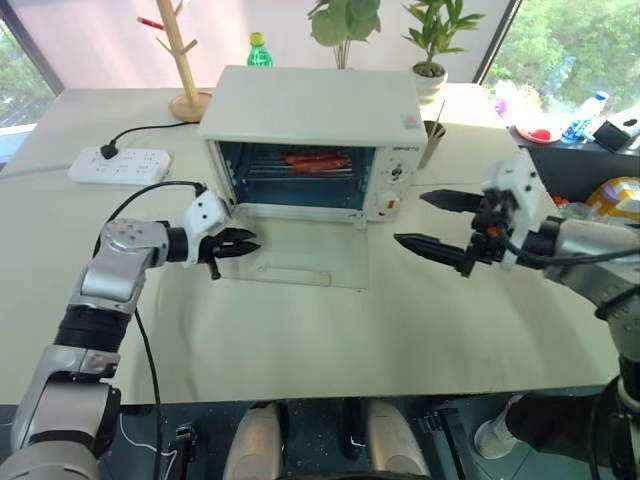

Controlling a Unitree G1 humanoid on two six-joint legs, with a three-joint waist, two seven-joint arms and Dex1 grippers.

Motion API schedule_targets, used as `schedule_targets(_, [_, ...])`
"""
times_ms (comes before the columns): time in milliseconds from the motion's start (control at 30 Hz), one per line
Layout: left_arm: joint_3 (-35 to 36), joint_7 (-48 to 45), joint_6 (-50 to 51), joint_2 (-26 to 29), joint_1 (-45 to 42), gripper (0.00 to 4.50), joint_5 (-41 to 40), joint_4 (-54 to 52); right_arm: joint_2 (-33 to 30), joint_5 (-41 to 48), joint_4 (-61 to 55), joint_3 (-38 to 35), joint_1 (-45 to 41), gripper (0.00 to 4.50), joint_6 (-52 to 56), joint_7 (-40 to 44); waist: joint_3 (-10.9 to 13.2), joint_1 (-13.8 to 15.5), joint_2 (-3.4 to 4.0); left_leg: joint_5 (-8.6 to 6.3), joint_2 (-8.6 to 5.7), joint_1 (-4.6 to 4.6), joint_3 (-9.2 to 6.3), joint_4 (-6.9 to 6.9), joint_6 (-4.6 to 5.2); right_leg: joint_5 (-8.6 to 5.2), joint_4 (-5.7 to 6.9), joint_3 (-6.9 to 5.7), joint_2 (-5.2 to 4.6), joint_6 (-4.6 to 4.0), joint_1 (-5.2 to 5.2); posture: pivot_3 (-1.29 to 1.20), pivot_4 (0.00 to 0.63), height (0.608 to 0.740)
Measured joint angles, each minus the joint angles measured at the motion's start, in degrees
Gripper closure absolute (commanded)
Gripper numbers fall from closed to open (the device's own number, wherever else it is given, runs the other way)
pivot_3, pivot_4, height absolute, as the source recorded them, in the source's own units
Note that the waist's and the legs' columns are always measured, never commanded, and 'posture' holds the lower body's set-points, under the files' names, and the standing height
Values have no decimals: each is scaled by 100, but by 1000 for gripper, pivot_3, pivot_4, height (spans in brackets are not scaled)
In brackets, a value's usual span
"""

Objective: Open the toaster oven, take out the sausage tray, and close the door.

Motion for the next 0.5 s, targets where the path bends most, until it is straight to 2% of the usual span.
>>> schedule_targets(33, [135,-9,201,31,-2,3449,-164,-144,49,-130,20,143,-79,0,-74,-45,0,3,0,0,0,0,-1,0,0,0,0,0,0,0,0,0,150,717])
schedule_targets(133, [709,-40,1156,346,18,2672,-912,-710,454,-729,233,856,-531,0,-369,-231,1,-47,-2,0,2,2,0,-1,0,0,2,0,2,0,-2,0,150,717])
schedule_targets(200, [1158,20,1690,534,52,1816,-1351,-1070,852,-1130,468,1356,-815,0,-601,-350,0,-92,1,0,3,2,-3,-3,-1,0,3,0,3,0,-2,0,150,717])
schedule_targets(300, [1705,220,2327,643,285,112,-1888,-1393,1281,-1981,1067,2188,-1275,0,-1233,-391,1,-113,2,1,-1,0,-6,-2,-2,0,6,0,-2,0,-1,0,150,717])
schedule_targets(500, [2222,484,2831,808,761,112,-2422,-1824,2150,-3281,2566,3185,-2022,0,-2432,-401,1,-133,-2,2,-2,0,-7,-1,-4,0,6,0,-2,0,-2,0,150,717])
